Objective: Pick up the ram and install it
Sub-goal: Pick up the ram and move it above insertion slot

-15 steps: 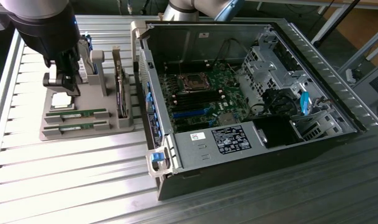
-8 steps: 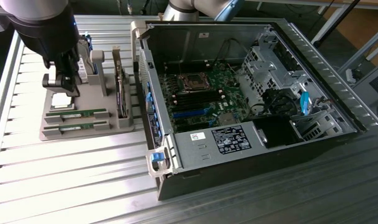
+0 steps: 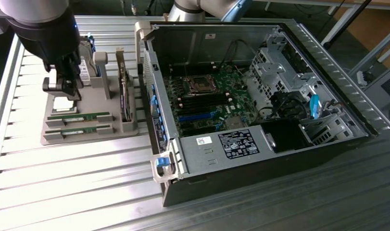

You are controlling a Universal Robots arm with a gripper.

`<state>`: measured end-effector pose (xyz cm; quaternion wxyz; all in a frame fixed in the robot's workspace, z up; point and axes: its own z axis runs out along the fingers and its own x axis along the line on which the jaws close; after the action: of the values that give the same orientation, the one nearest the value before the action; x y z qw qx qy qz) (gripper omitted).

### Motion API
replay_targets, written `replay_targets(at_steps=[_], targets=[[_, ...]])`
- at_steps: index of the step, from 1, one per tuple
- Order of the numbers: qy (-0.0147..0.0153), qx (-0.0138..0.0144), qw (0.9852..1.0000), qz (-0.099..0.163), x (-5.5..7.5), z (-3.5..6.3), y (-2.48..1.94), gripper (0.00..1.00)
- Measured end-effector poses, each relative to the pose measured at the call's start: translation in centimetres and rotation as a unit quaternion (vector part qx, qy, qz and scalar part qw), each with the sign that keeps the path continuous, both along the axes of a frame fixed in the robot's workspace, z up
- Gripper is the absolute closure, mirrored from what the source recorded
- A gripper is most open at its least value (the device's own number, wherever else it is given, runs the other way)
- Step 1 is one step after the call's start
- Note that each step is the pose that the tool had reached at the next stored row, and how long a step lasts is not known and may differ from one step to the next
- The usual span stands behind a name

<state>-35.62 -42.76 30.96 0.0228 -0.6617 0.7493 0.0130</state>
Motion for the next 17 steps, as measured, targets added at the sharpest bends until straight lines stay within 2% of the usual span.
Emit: replay_targets(at_steps=[11, 13, 14, 17], targets=[[0.0, 0.0, 1.0, 0.0, -0.5, -0.35, 0.0, 0.65], [0.0001, -0.0001, 1.0, 0.0, -1.0, -0.66, -0.01, 0.65], [0.0001, 0.0, 1.0, 0.0, -1.3, -1.24, -0.02, 0.65], [0.0, 0.0001, 1.0, 0.0, -1.3, -1.33, -0.03, 0.65]])
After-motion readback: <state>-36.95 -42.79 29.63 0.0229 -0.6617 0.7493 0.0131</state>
